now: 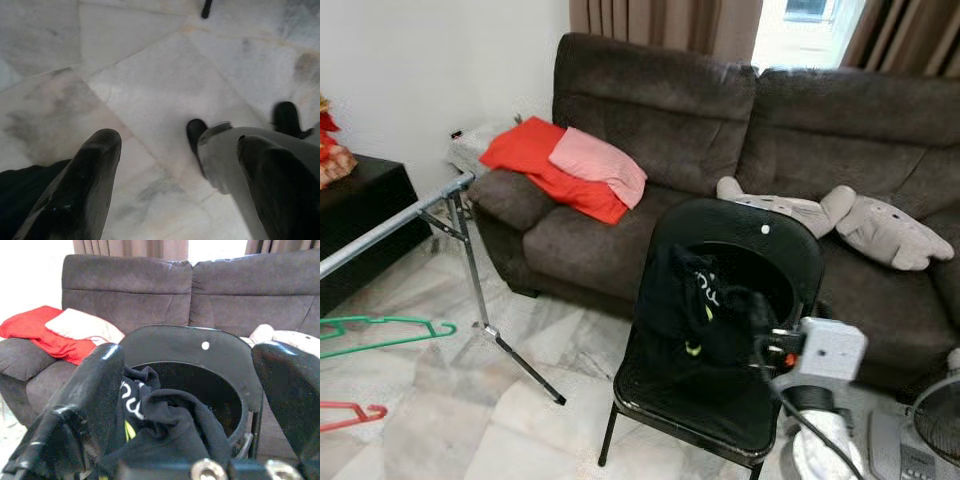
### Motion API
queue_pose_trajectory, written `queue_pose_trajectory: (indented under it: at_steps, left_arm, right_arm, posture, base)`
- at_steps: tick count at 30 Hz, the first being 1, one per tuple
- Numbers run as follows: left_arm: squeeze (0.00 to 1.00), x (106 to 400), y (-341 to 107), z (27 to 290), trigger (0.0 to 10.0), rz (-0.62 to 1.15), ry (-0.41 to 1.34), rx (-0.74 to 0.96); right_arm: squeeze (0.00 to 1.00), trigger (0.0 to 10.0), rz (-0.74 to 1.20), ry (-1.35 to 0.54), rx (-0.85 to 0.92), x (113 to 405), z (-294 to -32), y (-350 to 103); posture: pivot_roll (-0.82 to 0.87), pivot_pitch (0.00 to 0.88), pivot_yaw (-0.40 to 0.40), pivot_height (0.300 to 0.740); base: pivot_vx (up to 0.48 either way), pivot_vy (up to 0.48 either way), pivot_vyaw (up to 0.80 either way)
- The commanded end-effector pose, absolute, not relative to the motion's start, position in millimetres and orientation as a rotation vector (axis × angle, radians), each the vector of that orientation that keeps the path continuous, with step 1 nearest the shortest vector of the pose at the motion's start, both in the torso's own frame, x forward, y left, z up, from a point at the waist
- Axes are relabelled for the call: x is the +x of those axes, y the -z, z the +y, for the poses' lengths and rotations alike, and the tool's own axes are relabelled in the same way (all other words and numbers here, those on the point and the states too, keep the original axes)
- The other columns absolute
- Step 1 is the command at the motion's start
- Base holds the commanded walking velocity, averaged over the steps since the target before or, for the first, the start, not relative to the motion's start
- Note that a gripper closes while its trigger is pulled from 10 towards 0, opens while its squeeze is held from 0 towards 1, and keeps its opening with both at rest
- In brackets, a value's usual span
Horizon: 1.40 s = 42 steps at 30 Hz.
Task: Hang hanger
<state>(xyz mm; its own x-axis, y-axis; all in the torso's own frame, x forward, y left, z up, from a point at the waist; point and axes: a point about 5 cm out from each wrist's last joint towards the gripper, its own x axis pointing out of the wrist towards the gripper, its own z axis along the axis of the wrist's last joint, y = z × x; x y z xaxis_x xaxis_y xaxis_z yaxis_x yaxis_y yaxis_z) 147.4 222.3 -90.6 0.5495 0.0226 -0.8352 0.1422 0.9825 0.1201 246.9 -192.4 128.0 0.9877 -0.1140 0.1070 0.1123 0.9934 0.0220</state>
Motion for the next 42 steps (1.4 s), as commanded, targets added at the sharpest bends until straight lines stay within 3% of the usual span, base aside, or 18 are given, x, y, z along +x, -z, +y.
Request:
queue_pose_trajectory:
  at_steps: [1,12,20,23,27,32,38,42]
  left_arm:
    - [0.0,148.3,91.5,216.0,10.0,0.984,0.084,0.166]
    - [0.0,148.2,91.8,215.3,10.0,0.989,0.095,0.171]
    - [0.0,146.6,92.3,216.2,10.0,0.997,0.104,0.179]
    - [0.0,146.6,92.3,216.4,10.0,0.999,0.105,0.183]
    - [0.0,147.9,91.8,216.6,10.0,1.001,0.11,0.186]
    - [0.0,148.1,91.7,217.6,10.0,1.008,0.116,0.19]
    - [0.0,148.6,91.7,217.2,10.0,1.01,0.119,0.19]
    - [0.0,148.9,91.6,216.8,10.0,1.009,0.122,0.191]
  right_arm:
    - [0.0,10.0,-0.109,0.137,0.01,247.6,-197.8,-128.8]
    - [0.0,10.0,-0.101,0.154,0.021,248.2,-196.9,-125.4]
    - [0.0,10.0,-0.138,0.165,-0.018,244.9,-195.9,-129.0]
    - [0.0,10.0,-0.148,0.199,-0.082,237.1,-204.3,-132.1]
    - [0.0,10.0,-0.163,0.207,-0.293,219.3,-214.5,-137.9]
    - [0.0,10.0,-0.039,0.277,-0.731,179.5,-239.8,-127.2]
    - [0.0,10.0,0.032,0.334,-0.737,168.5,-251.9,-119.3]
    - [0.0,10.0,0.147,0.333,-0.838,161.9,-259.9,-102.5]
  posture:
    - [-0.03,0.021,-0.006,0.74]
    - [-0.03,0.004,0.005,0.74]
    - [-0.03,0.004,0.01,0.74]
    - [-0.03,0.012,0.01,0.74]
    - [-0.05,0.031,0.012,0.74]
    - [-0.06,0.04,0.012,0.74]
    - [-0.06,0.046,0.012,0.74]
    - [-0.05,0.046,0.01,0.74]
  base:
    - [0.285,0.0,0.0]
    - [0.284,0.0,-0.25]
    - [0.0,0.0,0.0]
    - [0.0,0.0,0.0]
    - [0.0,0.0,0.0]
    - [0.0,0.0,0.0]
    - [0.0,0.0,0.0]
    - [0.0,0.0,0.0]
